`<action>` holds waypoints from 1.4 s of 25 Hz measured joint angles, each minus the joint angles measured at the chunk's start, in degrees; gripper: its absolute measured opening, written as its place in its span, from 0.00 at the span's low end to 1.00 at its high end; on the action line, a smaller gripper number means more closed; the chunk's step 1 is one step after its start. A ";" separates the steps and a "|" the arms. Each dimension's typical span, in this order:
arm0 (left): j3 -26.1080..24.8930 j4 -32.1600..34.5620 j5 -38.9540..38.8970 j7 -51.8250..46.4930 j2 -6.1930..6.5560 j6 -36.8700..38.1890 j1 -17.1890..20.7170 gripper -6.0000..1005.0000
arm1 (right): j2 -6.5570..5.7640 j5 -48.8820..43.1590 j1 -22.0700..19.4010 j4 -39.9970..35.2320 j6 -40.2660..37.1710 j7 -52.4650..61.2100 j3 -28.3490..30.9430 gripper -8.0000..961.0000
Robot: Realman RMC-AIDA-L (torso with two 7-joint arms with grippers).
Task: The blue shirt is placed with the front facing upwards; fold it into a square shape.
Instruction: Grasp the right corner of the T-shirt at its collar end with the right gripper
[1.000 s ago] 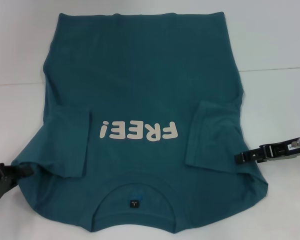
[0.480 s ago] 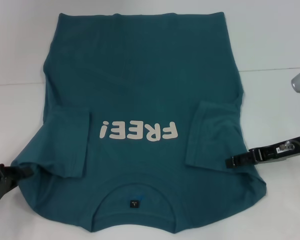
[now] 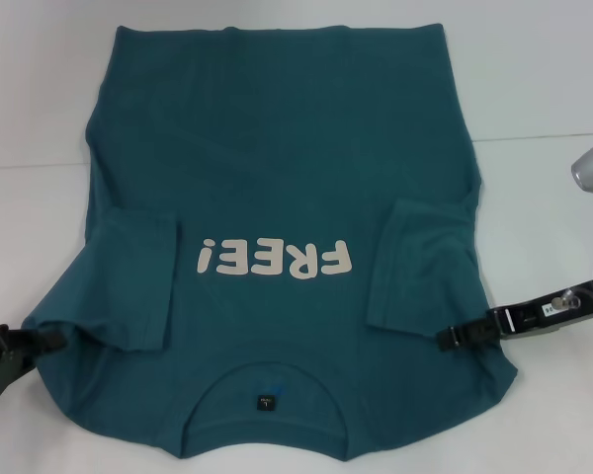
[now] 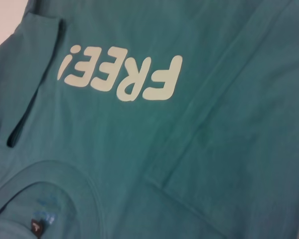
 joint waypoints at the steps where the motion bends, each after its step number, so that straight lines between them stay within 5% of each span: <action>1: 0.00 0.00 0.00 0.00 0.00 0.00 0.01 0.04 | -0.01 0.16 -0.02 -0.01 -0.43 -0.16 0.01 0.90; 13: 0.00 -0.01 0.00 0.00 0.00 -0.36 -0.06 0.04 | -0.58 4.25 0.00 -0.06 -3.99 -0.89 0.06 0.90; 35: 0.00 -0.09 -1.10 0.00 -0.06 -0.35 -0.04 0.04 | -1.33 -2.89 0.72 0.33 -3.90 3.61 -0.56 0.88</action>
